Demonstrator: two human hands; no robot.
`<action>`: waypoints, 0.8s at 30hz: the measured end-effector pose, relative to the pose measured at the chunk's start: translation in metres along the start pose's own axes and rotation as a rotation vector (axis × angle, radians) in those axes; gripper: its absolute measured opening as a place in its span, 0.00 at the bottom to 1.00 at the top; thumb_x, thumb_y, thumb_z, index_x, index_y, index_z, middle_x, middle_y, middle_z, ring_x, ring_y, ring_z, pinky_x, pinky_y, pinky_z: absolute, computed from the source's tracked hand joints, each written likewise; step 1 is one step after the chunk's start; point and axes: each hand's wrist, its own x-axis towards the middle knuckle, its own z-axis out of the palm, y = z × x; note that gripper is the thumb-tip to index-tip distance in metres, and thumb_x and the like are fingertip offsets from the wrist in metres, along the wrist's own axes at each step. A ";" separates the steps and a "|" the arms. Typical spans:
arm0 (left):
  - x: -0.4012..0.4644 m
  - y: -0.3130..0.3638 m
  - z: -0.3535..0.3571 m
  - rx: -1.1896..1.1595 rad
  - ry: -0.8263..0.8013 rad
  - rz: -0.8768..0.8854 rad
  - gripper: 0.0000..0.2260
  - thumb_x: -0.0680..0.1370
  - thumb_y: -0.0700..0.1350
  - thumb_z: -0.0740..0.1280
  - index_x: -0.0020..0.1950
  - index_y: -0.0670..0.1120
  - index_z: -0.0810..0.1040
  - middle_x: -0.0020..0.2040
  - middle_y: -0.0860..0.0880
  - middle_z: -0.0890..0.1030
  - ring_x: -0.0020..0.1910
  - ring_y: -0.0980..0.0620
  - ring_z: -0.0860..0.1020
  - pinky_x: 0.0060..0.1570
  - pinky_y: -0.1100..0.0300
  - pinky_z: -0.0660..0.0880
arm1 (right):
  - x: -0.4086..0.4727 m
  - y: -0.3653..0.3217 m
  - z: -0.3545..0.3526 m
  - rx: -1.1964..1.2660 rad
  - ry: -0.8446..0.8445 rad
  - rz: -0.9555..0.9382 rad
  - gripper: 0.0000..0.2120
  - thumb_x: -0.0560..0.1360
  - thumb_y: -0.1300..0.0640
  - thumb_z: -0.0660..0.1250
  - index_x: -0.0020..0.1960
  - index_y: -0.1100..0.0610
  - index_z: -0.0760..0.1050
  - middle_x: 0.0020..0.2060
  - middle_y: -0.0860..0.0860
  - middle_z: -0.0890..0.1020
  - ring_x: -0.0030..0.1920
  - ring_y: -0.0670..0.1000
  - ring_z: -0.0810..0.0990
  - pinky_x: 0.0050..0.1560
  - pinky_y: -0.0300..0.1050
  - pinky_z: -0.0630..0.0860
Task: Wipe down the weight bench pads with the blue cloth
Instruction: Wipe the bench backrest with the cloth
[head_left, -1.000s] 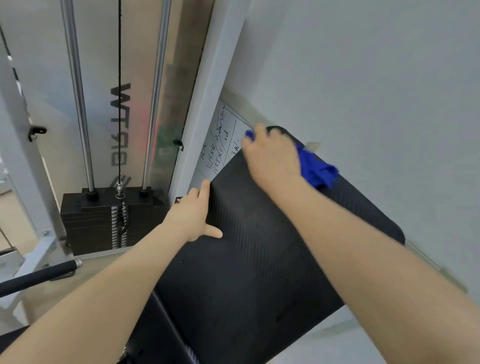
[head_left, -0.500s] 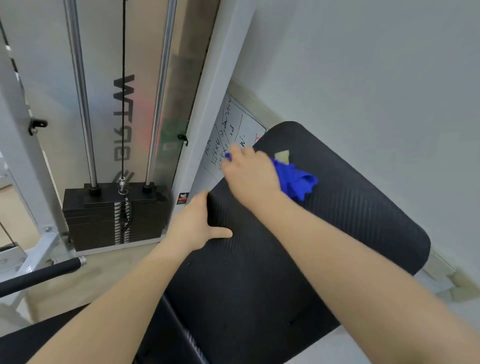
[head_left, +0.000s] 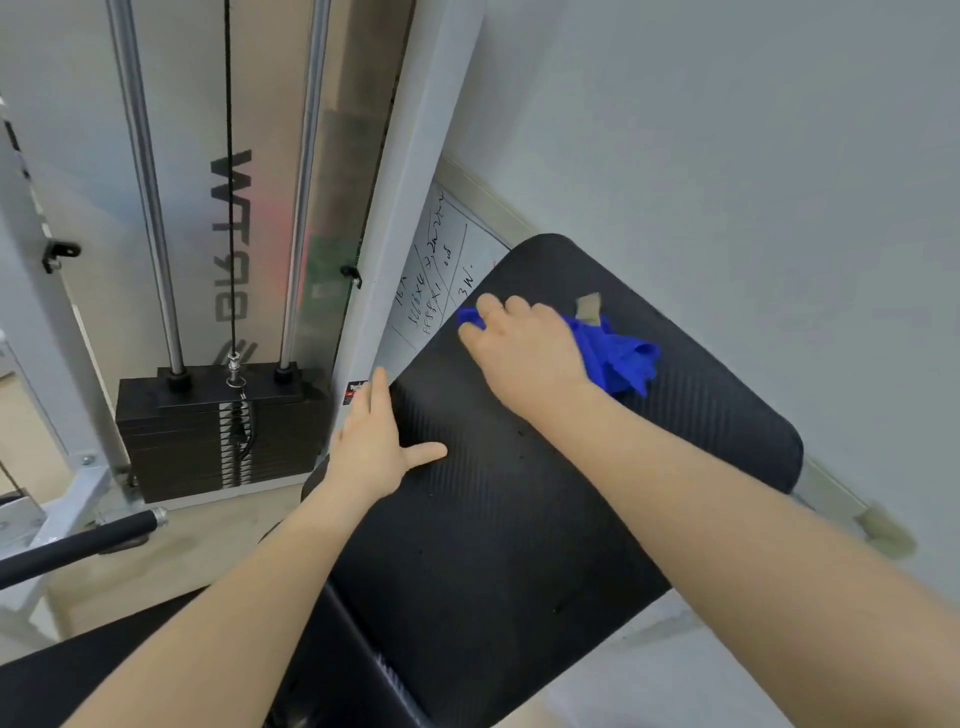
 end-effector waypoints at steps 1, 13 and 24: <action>-0.002 0.002 0.000 0.062 0.013 0.000 0.49 0.69 0.58 0.71 0.76 0.45 0.41 0.77 0.44 0.51 0.75 0.44 0.55 0.70 0.45 0.60 | 0.001 0.020 -0.006 -0.005 0.034 0.100 0.14 0.75 0.65 0.56 0.59 0.59 0.71 0.57 0.58 0.71 0.47 0.58 0.73 0.38 0.48 0.62; -0.030 0.014 -0.009 0.309 0.032 0.287 0.39 0.72 0.54 0.69 0.76 0.46 0.51 0.75 0.48 0.56 0.71 0.48 0.63 0.66 0.54 0.65 | -0.042 -0.052 0.026 0.156 -0.086 0.105 0.15 0.73 0.60 0.63 0.60 0.57 0.71 0.55 0.57 0.74 0.43 0.54 0.75 0.37 0.45 0.63; -0.049 0.024 0.015 0.335 -0.145 0.230 0.61 0.60 0.65 0.74 0.75 0.43 0.36 0.75 0.38 0.36 0.76 0.41 0.42 0.74 0.48 0.50 | -0.049 -0.001 0.024 0.085 0.280 0.409 0.11 0.57 0.64 0.73 0.38 0.57 0.77 0.34 0.56 0.77 0.23 0.53 0.67 0.27 0.42 0.57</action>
